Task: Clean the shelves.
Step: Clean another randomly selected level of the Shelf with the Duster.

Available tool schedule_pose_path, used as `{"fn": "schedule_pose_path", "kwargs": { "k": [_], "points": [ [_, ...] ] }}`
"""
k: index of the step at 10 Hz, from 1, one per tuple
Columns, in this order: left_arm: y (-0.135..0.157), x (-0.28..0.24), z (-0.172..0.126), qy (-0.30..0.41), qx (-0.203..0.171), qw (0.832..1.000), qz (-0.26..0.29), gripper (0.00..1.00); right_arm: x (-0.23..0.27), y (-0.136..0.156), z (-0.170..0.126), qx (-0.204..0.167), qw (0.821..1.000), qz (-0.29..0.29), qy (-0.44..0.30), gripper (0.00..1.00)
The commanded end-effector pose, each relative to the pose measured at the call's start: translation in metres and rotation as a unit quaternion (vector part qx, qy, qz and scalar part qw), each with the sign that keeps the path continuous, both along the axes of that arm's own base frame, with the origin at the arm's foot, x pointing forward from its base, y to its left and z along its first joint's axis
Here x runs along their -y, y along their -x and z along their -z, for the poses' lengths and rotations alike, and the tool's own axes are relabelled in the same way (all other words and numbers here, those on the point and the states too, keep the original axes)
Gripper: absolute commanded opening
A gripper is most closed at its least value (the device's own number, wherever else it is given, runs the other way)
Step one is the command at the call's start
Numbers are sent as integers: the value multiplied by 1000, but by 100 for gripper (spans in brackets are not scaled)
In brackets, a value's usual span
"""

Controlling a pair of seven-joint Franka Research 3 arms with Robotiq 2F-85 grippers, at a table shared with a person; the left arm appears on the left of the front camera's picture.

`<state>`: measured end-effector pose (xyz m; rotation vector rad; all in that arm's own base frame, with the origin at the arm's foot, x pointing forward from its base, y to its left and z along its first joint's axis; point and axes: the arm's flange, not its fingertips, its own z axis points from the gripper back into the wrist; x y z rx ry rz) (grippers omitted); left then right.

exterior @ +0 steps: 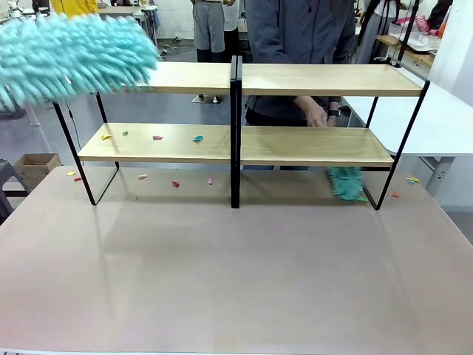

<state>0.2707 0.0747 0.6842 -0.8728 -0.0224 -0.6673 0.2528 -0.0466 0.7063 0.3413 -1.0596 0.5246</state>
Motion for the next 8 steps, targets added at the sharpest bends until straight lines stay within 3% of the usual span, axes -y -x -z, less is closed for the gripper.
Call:
{"fn": "schedule_pose_path", "kwargs": {
  "k": [1,2,3,4,5,6,7,8],
  "points": [
    [27,44,42,-51,-53,993,90,13,-1,0,-1,2,1000,-3,-3,100],
    [31,72,66,-62,-100,981,151,13,-1,0,-1,2,1000,-3,-3,100],
    [31,101,86,-88,-120,974,173,13,-1,0,-1,2,1000,-3,-3,100],
    [23,103,82,-81,-203,956,196,13,-1,0,-1,2,1000,-3,-3,100],
    [27,93,79,-62,-100,983,143,13,-1,0,-1,2,1000,-3,-3,100],
    [27,93,79,-62,-100,983,143,13,-1,0,-1,2,1000,-3,-3,100],
    [26,123,111,-75,-148,969,181,13,-1,0,-1,2,1000,-3,-3,100],
    [22,141,116,-66,-134,982,119,13,-1,0,-1,2,1000,-3,-3,100]
  ]
}}
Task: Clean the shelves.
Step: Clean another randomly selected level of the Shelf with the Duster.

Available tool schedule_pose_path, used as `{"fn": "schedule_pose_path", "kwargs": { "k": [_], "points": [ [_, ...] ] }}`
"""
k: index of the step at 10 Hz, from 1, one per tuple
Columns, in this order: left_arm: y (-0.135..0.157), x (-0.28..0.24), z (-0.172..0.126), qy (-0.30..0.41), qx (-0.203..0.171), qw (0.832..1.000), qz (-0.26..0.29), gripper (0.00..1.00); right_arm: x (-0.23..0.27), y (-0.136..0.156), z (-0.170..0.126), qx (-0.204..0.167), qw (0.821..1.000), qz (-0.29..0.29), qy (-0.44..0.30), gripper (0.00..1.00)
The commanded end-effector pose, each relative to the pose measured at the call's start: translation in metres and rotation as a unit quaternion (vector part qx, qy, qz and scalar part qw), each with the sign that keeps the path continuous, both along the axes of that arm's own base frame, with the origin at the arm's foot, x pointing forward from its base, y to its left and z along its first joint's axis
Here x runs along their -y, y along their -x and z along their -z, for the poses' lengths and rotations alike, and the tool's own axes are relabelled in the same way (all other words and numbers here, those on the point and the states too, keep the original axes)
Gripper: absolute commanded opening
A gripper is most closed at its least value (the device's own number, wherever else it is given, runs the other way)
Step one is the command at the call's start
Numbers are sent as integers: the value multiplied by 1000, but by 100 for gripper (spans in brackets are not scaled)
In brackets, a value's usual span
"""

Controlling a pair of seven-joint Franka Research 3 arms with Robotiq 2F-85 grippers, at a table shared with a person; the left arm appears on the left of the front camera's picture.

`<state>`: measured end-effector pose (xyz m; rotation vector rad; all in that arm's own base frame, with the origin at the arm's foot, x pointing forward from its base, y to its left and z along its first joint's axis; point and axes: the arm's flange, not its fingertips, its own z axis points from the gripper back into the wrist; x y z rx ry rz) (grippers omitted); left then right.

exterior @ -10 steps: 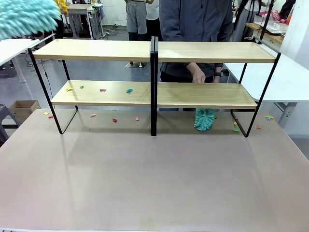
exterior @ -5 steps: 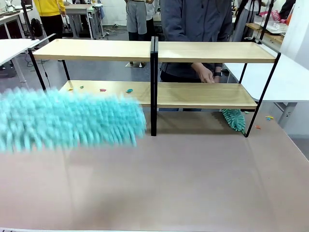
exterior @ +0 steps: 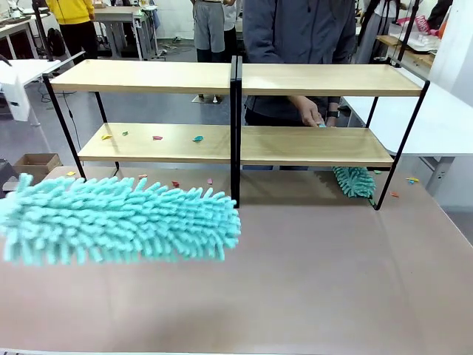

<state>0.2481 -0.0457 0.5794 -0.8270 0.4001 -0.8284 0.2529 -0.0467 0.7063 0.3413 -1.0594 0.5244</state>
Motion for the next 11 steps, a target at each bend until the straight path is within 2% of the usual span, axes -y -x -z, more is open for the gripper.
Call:
{"fn": "schedule_pose_path", "kwargs": {
  "k": [1,4,6,8,9,10,11],
  "points": [
    [-14,35,25,-9,4,998,-60,13,-1,0,-1,3,1000,-3,-3,100],
    [-28,57,45,-34,14,993,-113,13,-1,0,-1,3,1000,-3,-3,100],
    [-44,72,80,-64,45,971,-224,13,-1,0,-1,3,1000,-3,-3,100],
    [-63,91,129,-124,40,959,-253,13,-1,0,-1,3,1000,-3,-3,100],
    [-60,93,139,-133,46,958,-251,13,-1,0,-1,3,1000,-3,-3,100],
    [-58,95,146,-125,95,946,-284,13,-1,0,-1,3,1000,-3,-3,100],
    [-59,101,151,-88,163,915,-358,13,-1,0,-1,3,1000,-3,-3,100]
  ]
}}
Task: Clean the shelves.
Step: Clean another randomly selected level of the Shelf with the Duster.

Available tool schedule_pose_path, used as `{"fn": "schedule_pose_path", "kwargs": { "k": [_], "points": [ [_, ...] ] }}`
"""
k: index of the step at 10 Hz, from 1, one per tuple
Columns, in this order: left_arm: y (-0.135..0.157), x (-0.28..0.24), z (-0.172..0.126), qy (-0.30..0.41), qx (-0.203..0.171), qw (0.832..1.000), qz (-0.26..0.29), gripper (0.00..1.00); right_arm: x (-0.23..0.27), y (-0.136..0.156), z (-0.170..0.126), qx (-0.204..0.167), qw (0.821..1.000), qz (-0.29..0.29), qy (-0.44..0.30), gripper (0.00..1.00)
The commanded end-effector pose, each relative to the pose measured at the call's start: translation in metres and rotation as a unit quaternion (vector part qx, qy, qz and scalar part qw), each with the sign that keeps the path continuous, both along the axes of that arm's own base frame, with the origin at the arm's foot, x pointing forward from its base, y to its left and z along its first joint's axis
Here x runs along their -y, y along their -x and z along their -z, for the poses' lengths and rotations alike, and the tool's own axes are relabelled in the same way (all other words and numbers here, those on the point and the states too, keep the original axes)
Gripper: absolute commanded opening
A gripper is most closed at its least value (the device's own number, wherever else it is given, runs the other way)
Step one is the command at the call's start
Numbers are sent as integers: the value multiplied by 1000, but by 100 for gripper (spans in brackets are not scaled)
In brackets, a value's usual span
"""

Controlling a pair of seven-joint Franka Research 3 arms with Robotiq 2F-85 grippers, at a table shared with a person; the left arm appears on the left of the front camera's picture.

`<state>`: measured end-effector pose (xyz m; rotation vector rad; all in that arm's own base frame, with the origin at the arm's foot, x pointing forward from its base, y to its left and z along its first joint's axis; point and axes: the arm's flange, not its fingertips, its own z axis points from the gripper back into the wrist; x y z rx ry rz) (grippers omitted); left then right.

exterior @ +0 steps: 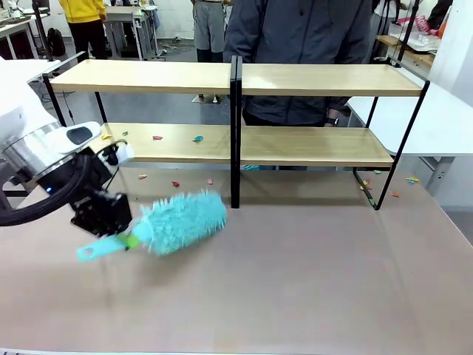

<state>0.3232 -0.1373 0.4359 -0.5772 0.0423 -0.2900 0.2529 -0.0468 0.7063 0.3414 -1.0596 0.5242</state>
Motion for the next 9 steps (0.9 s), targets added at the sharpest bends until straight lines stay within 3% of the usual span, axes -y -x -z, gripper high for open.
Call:
{"fn": "schedule_pose_path", "kwargs": {
  "k": [1,4,6,8,9],
  "points": [
    [11,-5,4,-5,-45,998,35,13,-1,0,-1,3,1000,-3,-3,100],
    [11,-5,4,-5,-45,998,35,13,-1,0,-1,3,1000,-3,-3,100],
    [2,6,12,-14,-2,1000,1,13,-1,0,-1,3,1000,-3,-3,100],
    [0,11,23,-4,17,1000,-21,13,-1,0,-1,3,1000,-3,-3,100],
    [-3,13,27,-9,45,997,-63,13,-1,0,-1,3,1000,-3,-3,100]
  ]
}}
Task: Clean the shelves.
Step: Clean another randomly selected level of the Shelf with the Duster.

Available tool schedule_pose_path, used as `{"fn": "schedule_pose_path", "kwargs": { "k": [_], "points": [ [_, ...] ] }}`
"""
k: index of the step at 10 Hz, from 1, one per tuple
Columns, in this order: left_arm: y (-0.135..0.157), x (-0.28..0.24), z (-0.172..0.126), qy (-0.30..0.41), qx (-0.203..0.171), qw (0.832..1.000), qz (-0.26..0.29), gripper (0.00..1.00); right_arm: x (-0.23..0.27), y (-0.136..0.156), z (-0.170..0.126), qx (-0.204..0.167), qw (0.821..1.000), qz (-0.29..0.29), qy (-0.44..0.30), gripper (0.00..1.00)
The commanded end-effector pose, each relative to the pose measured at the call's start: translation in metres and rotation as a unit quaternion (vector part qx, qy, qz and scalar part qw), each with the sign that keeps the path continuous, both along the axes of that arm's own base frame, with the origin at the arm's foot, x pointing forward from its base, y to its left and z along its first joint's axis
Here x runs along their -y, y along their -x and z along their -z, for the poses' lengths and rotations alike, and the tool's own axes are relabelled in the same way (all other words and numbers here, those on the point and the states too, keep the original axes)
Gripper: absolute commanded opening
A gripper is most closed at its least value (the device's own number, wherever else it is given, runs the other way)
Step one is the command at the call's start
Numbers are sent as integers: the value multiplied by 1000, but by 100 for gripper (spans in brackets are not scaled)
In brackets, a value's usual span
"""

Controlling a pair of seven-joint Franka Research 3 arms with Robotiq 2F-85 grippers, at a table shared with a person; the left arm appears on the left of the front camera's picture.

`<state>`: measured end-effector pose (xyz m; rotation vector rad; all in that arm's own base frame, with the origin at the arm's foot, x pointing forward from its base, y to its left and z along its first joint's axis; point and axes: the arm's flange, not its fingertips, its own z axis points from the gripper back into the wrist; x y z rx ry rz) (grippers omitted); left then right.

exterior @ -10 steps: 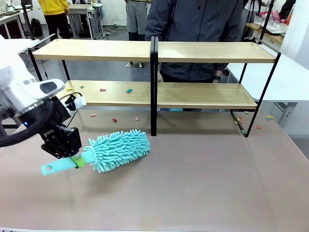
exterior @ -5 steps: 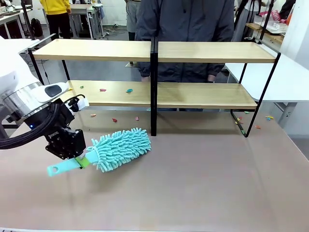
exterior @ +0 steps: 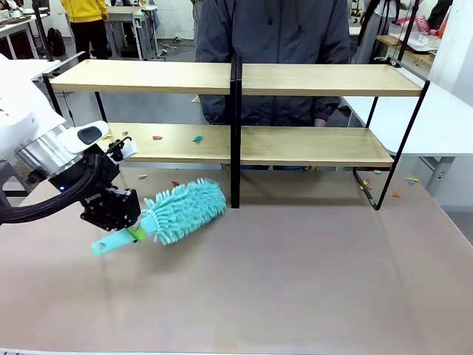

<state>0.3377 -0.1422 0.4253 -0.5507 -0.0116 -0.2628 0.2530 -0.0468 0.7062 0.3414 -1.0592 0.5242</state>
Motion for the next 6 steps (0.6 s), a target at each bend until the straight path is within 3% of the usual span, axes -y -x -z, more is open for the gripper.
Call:
{"fn": "schedule_pose_path", "kwargs": {
  "k": [1,4,6],
  "points": [
    [9,9,19,7,20,999,-40,13,-1,0,-1,3,1000,-3,-3,100],
    [-11,27,36,18,55,997,-49,13,-1,0,-1,3,1000,-3,-3,100],
    [-22,35,49,18,106,991,-82,13,-1,0,-1,3,1000,-3,-3,100]
  ]
}}
